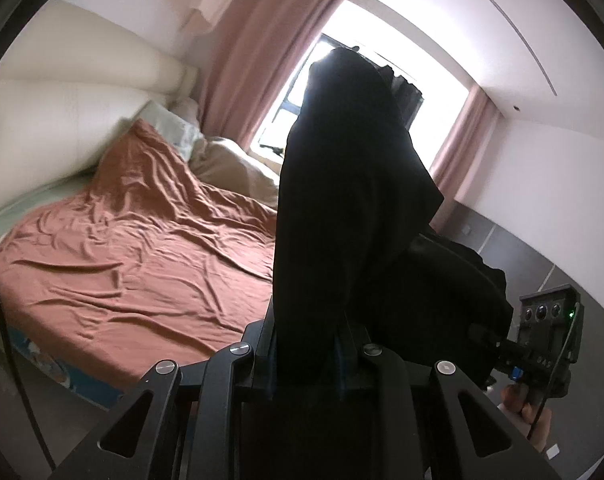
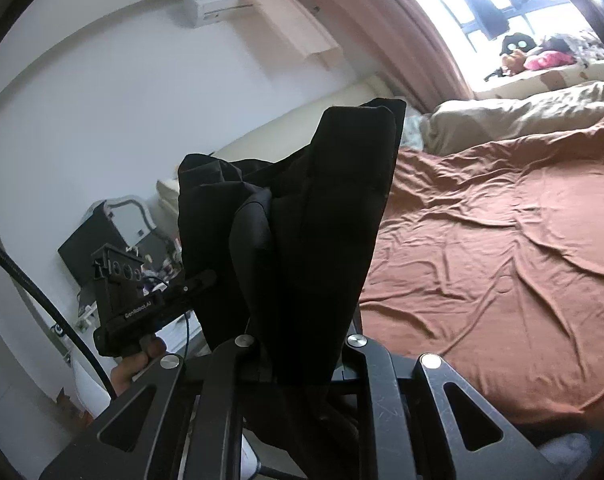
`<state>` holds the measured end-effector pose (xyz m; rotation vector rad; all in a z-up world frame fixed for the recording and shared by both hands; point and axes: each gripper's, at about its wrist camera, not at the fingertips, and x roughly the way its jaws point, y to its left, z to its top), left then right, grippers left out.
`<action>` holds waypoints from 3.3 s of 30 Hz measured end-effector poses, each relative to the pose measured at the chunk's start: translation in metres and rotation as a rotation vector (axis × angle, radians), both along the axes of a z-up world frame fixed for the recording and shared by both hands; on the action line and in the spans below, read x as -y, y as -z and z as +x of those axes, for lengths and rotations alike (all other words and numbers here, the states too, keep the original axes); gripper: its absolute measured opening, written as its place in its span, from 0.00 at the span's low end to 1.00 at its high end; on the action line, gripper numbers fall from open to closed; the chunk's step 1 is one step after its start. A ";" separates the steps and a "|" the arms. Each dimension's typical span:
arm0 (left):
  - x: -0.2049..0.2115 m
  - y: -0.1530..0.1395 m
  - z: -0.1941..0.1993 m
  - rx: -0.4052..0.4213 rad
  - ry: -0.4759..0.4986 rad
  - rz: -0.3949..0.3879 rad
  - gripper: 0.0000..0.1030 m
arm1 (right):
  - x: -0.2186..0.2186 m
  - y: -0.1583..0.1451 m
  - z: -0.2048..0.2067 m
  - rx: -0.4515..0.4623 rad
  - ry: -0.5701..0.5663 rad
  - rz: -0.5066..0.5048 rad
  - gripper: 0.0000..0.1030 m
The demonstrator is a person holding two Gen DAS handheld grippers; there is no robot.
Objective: Fold large clothes
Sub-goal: 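Carry the held jacket with both tools toward the bed's headboard end, then lower the jacket onto the bedsheet and open both tools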
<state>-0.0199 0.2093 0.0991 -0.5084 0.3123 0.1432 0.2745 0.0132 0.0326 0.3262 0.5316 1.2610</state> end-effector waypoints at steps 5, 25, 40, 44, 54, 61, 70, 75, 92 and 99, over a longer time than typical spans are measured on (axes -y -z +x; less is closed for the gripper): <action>-0.030 0.011 -0.023 0.004 -0.053 -0.015 0.22 | -0.039 -0.002 0.017 0.016 -0.052 -0.036 0.11; -0.165 0.077 -0.078 -0.018 -0.259 -0.075 0.21 | -0.202 0.043 0.094 0.000 -0.262 -0.123 0.11; -0.286 0.064 -0.020 -0.113 -0.348 0.008 0.21 | -0.332 0.023 0.180 -0.006 -0.297 -0.111 0.11; -0.323 0.048 -0.007 -0.124 -0.371 0.031 0.21 | -0.364 0.008 0.192 0.002 -0.305 -0.087 0.11; -0.384 0.036 0.023 -0.296 -0.437 0.135 0.21 | -0.446 0.013 0.202 -0.095 -0.422 -0.076 0.11; -0.428 0.077 0.074 -0.416 -0.437 0.184 0.21 | -0.494 0.062 0.246 -0.238 -0.409 -0.092 0.11; -0.472 0.139 0.140 -0.485 -0.430 0.131 0.22 | -0.521 0.107 0.289 -0.270 -0.346 -0.129 0.11; -0.485 0.157 0.151 -0.591 -0.536 0.197 0.32 | -0.546 0.144 0.315 -0.301 -0.315 -0.171 0.11; -0.397 0.218 0.065 -0.553 -0.513 -0.017 0.33 | -0.538 0.186 0.363 -0.544 -0.074 -0.315 0.56; -0.362 0.216 0.044 -0.470 -0.557 -0.108 0.33 | -0.512 0.142 0.340 -0.417 -0.072 -0.329 0.56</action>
